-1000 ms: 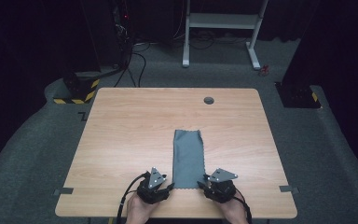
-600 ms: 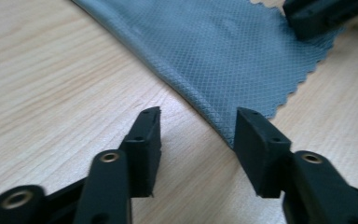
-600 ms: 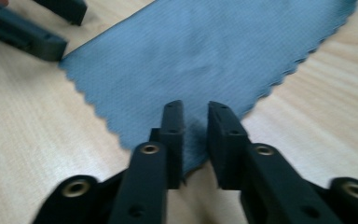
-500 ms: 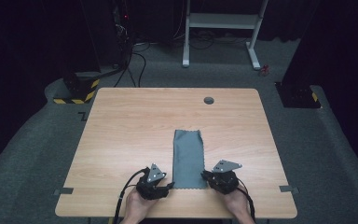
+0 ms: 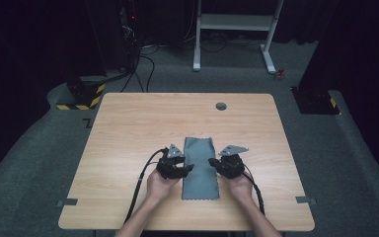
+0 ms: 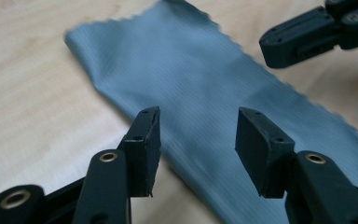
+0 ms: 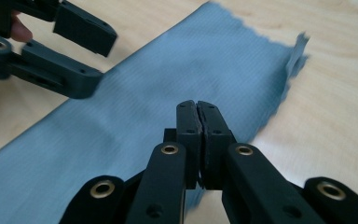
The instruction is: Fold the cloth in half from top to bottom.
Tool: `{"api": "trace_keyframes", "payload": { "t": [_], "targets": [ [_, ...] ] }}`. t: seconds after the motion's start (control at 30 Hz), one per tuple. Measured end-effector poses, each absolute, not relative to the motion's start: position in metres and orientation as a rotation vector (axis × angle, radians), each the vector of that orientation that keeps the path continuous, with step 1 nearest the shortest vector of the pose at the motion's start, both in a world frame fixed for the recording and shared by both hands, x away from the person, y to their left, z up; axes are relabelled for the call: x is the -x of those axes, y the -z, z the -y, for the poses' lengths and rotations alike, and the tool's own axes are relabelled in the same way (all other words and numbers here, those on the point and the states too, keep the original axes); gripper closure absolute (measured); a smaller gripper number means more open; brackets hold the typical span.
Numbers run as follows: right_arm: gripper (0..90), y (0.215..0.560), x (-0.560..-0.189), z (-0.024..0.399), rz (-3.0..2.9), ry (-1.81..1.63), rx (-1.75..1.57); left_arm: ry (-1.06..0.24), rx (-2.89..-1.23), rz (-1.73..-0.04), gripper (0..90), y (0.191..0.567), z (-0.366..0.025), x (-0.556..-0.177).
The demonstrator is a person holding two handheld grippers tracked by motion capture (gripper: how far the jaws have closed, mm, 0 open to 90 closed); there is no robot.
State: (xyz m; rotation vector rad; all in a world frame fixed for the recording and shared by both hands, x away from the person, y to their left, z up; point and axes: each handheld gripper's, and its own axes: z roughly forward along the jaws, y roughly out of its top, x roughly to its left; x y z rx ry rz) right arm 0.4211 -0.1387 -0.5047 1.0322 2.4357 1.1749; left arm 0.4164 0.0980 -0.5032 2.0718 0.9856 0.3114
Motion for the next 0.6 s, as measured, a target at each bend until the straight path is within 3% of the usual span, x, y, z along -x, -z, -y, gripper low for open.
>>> {"api": "trace_keyframes", "payload": {
  "t": [0.2, 0.6],
  "targets": [
    [86.5, 0.508, -0.452, 0.129, -2.379, -1.134, -1.107, -0.341, -2.061, -1.064, 51.7, 0.508, -0.090, -0.453],
    [83.9, 0.518, -0.487, 0.143, -2.293, -1.046, -1.238, -0.450, -2.098, -1.186, 55.1, 0.515, -0.090, -0.489]
  ]
}}
